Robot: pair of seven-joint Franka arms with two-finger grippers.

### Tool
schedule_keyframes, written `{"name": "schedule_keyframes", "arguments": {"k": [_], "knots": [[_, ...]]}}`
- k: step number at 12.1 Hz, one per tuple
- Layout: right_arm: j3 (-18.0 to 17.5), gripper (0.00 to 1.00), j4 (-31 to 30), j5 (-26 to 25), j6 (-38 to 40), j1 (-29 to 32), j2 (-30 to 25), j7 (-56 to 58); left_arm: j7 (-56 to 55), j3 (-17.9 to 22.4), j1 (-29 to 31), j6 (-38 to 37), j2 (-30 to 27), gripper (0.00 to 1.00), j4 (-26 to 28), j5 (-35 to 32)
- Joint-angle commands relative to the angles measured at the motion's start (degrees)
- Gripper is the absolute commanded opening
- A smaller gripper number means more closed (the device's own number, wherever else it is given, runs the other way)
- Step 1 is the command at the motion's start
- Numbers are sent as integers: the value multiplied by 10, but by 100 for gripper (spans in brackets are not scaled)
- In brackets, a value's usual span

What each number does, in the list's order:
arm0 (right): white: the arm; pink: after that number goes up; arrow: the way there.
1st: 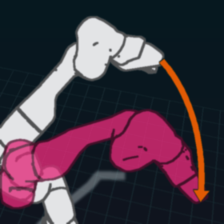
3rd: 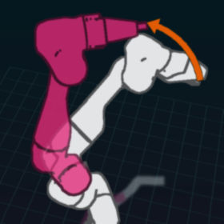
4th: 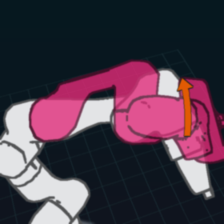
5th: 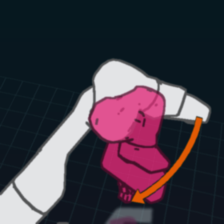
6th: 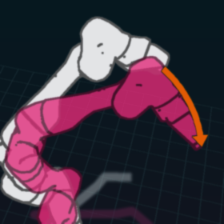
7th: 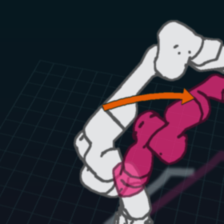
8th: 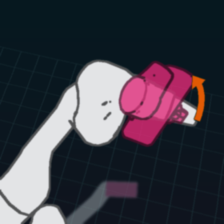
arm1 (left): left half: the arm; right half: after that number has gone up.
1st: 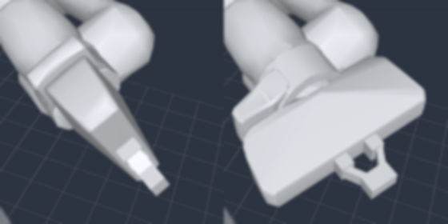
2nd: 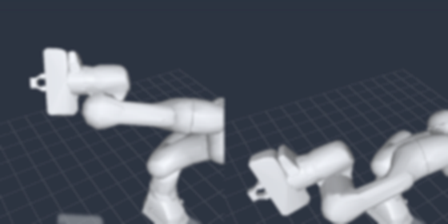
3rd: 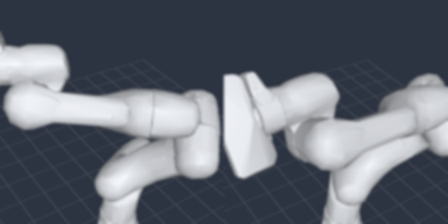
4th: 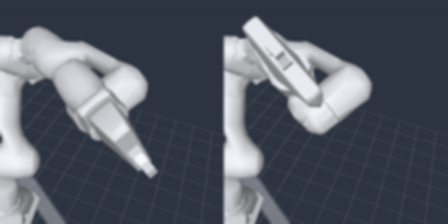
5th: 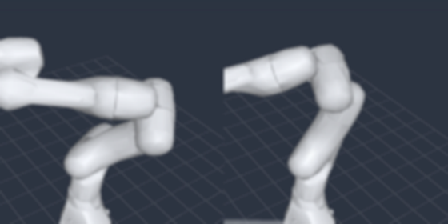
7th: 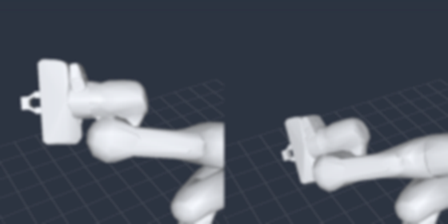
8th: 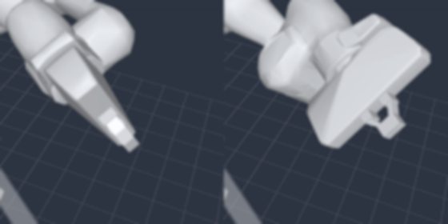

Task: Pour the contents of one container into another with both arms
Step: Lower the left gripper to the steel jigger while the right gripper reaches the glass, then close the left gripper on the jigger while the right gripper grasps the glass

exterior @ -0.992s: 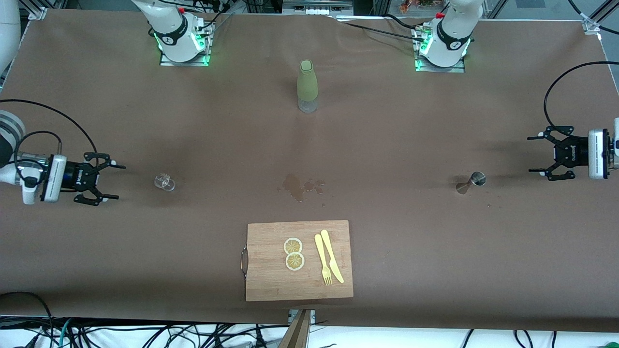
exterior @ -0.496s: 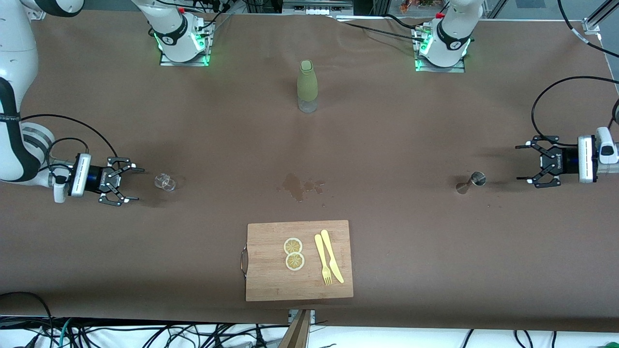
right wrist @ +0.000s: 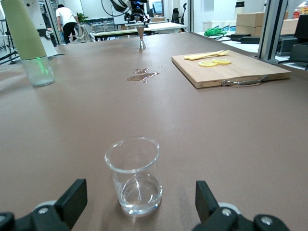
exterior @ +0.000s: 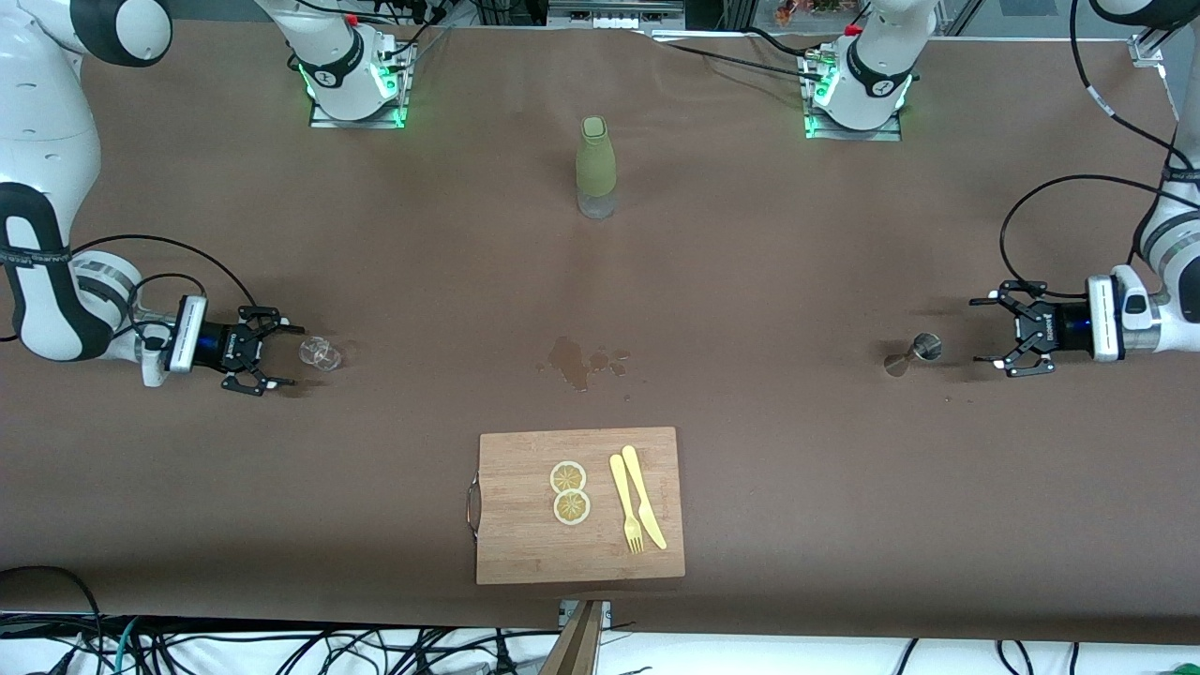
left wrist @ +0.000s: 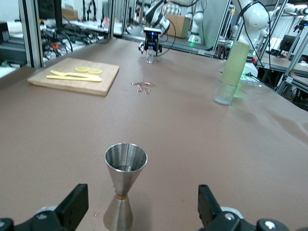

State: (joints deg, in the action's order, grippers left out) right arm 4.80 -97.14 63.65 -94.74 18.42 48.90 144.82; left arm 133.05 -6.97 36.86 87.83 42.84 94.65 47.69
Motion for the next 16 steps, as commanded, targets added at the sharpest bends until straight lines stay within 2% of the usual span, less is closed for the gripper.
{"name": "schedule_keyframes", "arguments": {"k": [1, 3, 8, 12, 13, 16], "knots": [[-1, 100, 5, 9, 15, 4, 13, 20, 31, -2, 4, -4, 43, 100, -37, 31], [-2, 100, 7, 14, 10, -6, 23, 18, 29, -2, -1, 14, 66, 100, -56, 56], [-2, 100, 7, 17, 8, -14, 30, 14, 40, 1, -5, 45, 96, 100, -61, 58], [-6, 99, 7, 18, 5, -23, 30, -1, 106, -1, -21, 41, 111, 100, -51, 79], [-6, 97, 8, 18, 5, -23, 31, -1, 126, -2, -28, 38, 112, 99, -49, 85], [-6, 83, 8, 17, 3, -23, 34, -2, 141, -2, -32, 37, 116, 100, -32, 85]]}}
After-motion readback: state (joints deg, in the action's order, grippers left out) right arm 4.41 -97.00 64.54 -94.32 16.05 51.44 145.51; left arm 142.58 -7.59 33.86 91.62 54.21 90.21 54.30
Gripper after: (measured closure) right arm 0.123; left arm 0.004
